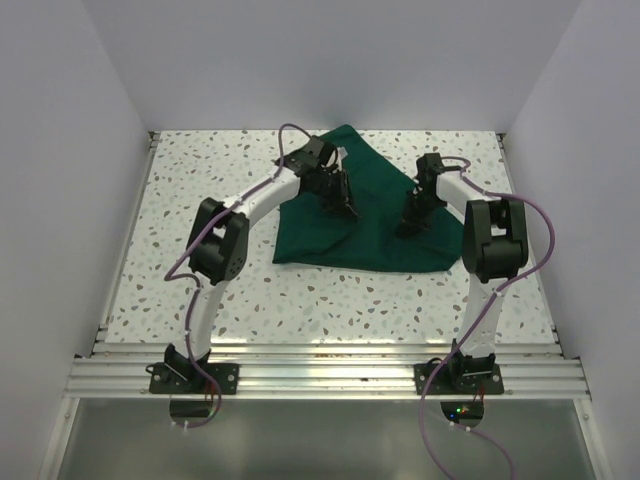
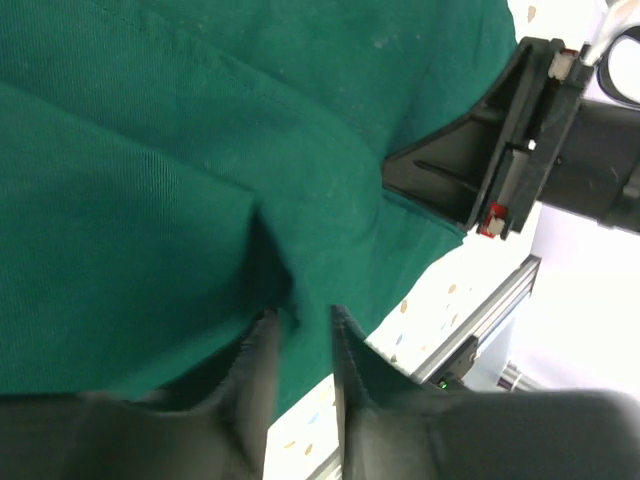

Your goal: Prepare the surgical pack

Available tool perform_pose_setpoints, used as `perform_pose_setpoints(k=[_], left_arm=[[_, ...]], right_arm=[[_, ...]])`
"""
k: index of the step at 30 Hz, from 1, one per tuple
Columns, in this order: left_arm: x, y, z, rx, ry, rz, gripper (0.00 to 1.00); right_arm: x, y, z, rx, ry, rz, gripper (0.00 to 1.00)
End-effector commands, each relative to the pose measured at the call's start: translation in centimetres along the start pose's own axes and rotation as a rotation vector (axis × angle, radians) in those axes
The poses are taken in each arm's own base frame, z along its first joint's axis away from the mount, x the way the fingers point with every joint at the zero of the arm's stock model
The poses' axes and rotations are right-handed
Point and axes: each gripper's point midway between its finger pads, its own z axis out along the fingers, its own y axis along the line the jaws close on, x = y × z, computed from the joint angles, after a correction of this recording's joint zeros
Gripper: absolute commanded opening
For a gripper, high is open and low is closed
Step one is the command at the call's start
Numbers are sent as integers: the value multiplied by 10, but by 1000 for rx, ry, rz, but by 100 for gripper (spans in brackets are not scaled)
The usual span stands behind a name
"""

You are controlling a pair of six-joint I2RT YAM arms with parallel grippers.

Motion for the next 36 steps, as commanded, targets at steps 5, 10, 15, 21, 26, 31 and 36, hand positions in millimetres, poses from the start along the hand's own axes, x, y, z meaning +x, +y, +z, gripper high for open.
perform_pose_setpoints(k=[5, 10, 15, 21, 26, 31, 36], left_arm=[[-22, -26, -22, 66, -62, 109, 57], [-35, -16, -82, -2, -203, 189, 60], [-24, -6, -98, 1, -242, 229, 59], [-14, -2, -94, 20, -219, 246, 50], [-9, -1, -88, 39, -182, 242, 44], [-5, 3, -84, 40, -161, 238, 43], [2, 8, -79, 38, -132, 226, 43]], right_arm=[[10, -4, 14, 36, 25, -40, 15], [-19, 4, -36, 53, -114, -55, 25], [-29, 13, -78, 22, -216, -70, 40], [6, 20, -90, -6, -165, -57, 32], [57, 28, -75, 17, -84, -108, 10], [81, 27, -59, 48, -42, -105, 5], [85, 25, -44, 63, -24, -107, 4]])
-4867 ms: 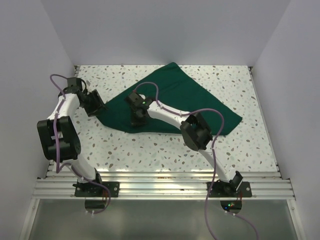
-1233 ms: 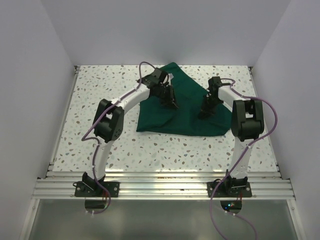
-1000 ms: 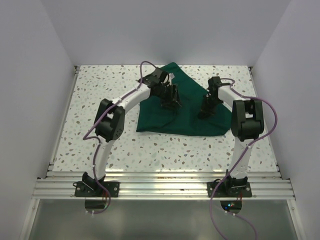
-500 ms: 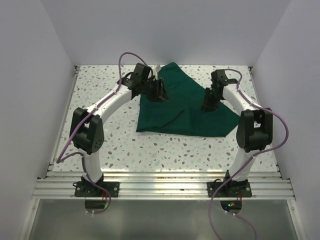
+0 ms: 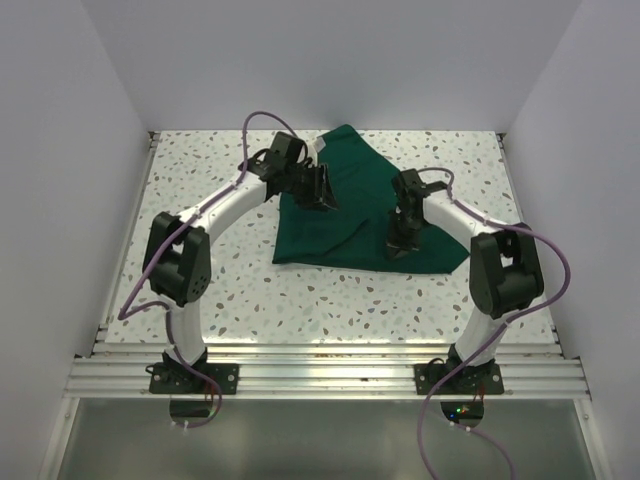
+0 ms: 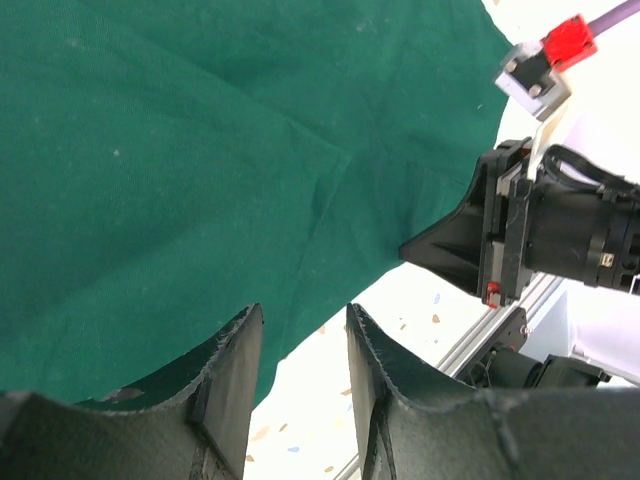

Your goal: Prepare the surgical pack

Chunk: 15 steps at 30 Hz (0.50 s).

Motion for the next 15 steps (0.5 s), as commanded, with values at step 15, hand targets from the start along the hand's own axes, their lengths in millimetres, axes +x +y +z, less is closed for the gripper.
perform_pose_setpoints(k=[15], left_arm=[[4, 2, 10, 18, 35, 25, 41]], right_arm=[[-7, -2, 47, 27, 23, 23, 3]])
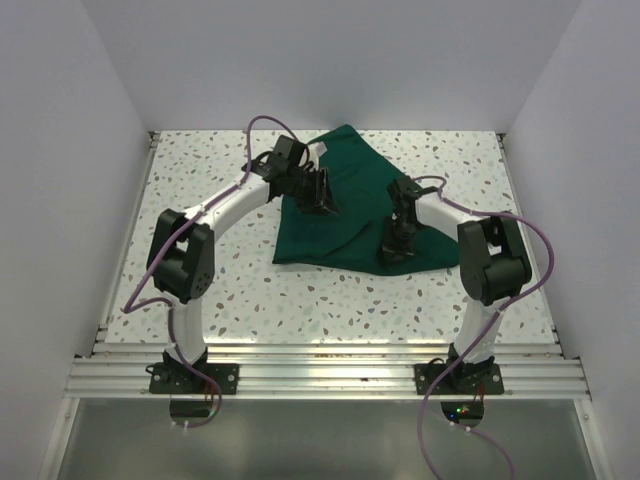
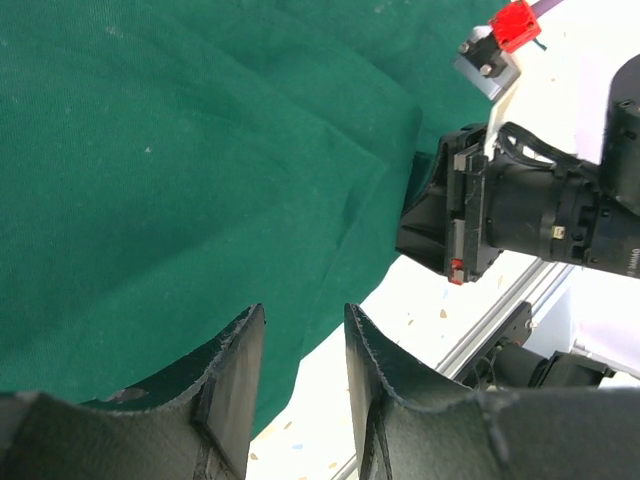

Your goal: Prepare the surgical pack

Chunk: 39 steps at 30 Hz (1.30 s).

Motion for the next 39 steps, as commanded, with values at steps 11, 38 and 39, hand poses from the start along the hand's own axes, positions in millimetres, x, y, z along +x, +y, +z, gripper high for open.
perform_pose_setpoints(k=[11, 38, 39], left_arm=[[-14, -5, -13, 0, -24, 87, 41], [0, 16, -26, -5, 5, 108, 42], [0, 17, -26, -9, 5, 106, 42]], right_arm=[[-79, -82, -95, 122, -320, 161, 37], [-114, -223, -15, 207, -322, 484, 69], [-114, -224, -13, 200, -317, 483, 67]])
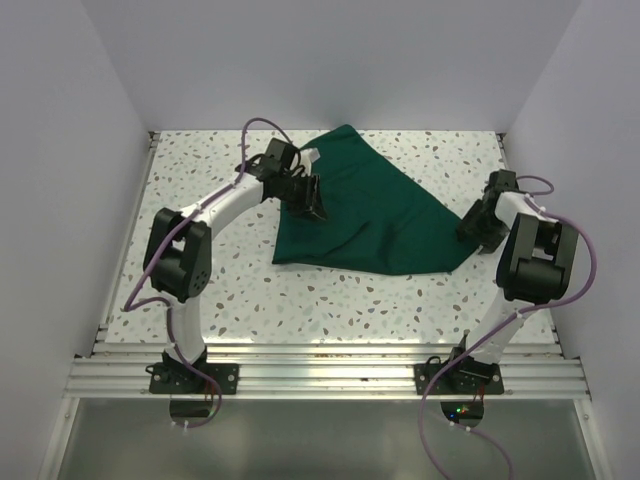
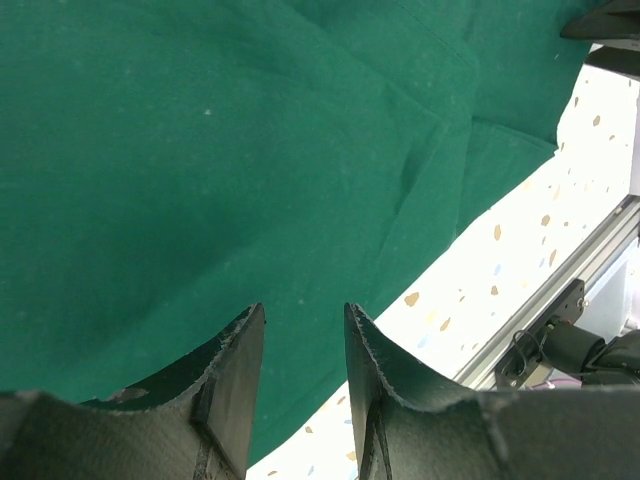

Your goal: Prepare the surgical pack

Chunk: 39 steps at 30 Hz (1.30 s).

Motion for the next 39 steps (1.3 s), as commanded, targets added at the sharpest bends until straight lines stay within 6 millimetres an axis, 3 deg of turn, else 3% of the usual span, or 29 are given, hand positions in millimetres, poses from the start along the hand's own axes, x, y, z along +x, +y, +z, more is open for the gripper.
perform_pose_setpoints(k=[1, 4, 5, 7, 13, 18, 20, 21, 23, 24, 25, 30, 35, 36, 38, 39], left_arm=[[-12, -13, -24, 32, -46, 49, 42], [-9, -9, -24, 22, -40, 43, 42], [-8, -7, -24, 18, -38, 39, 41], [-9, -4, -27, 7, -43, 34, 41], [-21, 8, -41, -22, -90, 17, 41], [-39, 38, -71, -124, -181, -37, 41], [-46, 56, -82, -134, -215, -79, 41], [-42, 63, -84, -138, -213, -98, 41], [-38, 80, -90, -155, -205, -130, 41], [-37, 84, -90, -162, -202, -134, 41], [-34, 90, -91, -175, -195, -139, 41], [-20, 111, -88, -200, -178, -191, 41], [-16, 119, -81, -213, -166, -212, 41], [-12, 123, -74, -212, -147, -224, 41], [-8, 128, -67, -214, -126, -238, 40], [-7, 128, -65, -206, -122, -242, 40]], right_arm=[[-11, 9, 26, -54, -15, 0, 66], [-11, 13, 28, -85, -2, -8, 50], [-11, 15, 26, -97, -2, -11, 33], [-11, 23, 18, -155, -10, -27, 21], [-13, 45, -14, -293, -58, -51, 0], [-23, 74, -78, -361, -140, -126, 0], [-16, 97, -101, -394, -158, -183, 0], [-20, 107, -123, -417, -188, -202, 0], [-7, 135, -147, -468, -204, -257, 0], [-12, 144, -163, -497, -234, -263, 0], [7, 169, -176, -543, -230, -326, 0], [39, 230, -216, -674, -225, -405, 0], [81, 288, -241, -773, -215, -495, 0], [89, 302, -255, -809, -227, -519, 0], [103, 319, -250, -820, -196, -537, 0], [111, 331, -261, -847, -202, -558, 0]])
